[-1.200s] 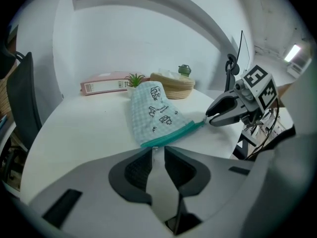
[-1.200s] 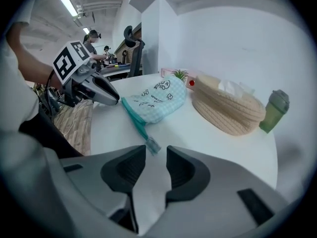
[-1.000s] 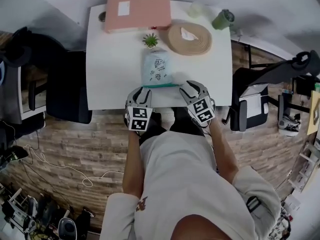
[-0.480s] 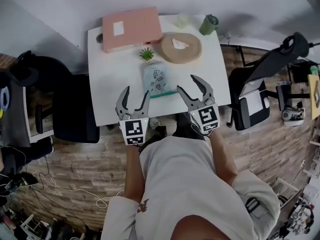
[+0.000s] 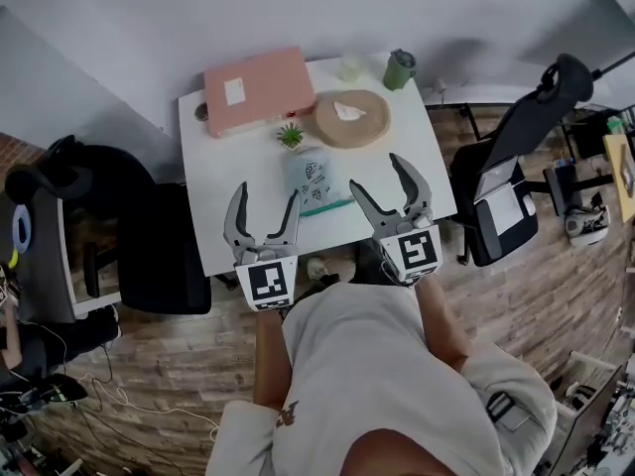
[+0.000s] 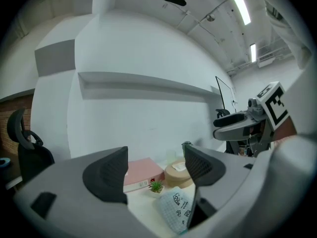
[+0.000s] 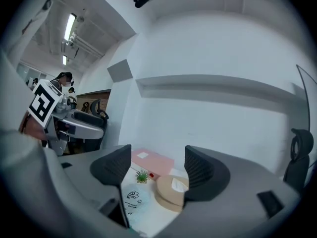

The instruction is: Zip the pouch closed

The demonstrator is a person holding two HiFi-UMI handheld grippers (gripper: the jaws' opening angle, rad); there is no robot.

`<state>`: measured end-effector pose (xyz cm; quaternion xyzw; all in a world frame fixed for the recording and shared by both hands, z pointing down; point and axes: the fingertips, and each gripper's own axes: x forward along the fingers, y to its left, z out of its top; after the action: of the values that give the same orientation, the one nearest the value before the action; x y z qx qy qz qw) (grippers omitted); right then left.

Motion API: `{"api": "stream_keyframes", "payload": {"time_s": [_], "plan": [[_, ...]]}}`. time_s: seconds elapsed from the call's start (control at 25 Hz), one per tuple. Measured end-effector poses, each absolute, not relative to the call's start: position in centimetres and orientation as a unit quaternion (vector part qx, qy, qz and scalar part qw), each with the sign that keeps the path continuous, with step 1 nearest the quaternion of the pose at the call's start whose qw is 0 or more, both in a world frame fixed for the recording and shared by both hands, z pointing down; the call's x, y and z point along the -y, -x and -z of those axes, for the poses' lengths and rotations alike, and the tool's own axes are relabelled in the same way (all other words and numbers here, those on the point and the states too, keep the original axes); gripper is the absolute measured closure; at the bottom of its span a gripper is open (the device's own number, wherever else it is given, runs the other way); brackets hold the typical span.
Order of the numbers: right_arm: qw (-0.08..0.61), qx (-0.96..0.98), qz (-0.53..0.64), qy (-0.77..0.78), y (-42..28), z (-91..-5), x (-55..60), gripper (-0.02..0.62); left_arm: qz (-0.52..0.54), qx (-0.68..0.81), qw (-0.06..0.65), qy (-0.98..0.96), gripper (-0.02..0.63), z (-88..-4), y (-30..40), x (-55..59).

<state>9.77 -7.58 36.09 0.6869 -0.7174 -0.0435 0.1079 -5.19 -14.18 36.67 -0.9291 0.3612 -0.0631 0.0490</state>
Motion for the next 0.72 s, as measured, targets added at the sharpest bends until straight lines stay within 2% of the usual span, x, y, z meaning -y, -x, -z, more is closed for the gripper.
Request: {"api": "stream_keyframes", "payload": {"time_s": [0.56, 0.72], "plan": [[0.118, 0.710, 0.074, -0.690, -7.9, -33.8, 6.8, 0.272, 0.051, -0.350, 0.049, 0.934, 0.261, -35.6, 5.9, 12.9], [0.117, 0.707, 0.067, -0.695, -7.6, -33.7, 6.6, 0.272, 0.040, -0.359, 0.028, 0.932, 0.261, -35.3, 6.1, 13.0]]}}
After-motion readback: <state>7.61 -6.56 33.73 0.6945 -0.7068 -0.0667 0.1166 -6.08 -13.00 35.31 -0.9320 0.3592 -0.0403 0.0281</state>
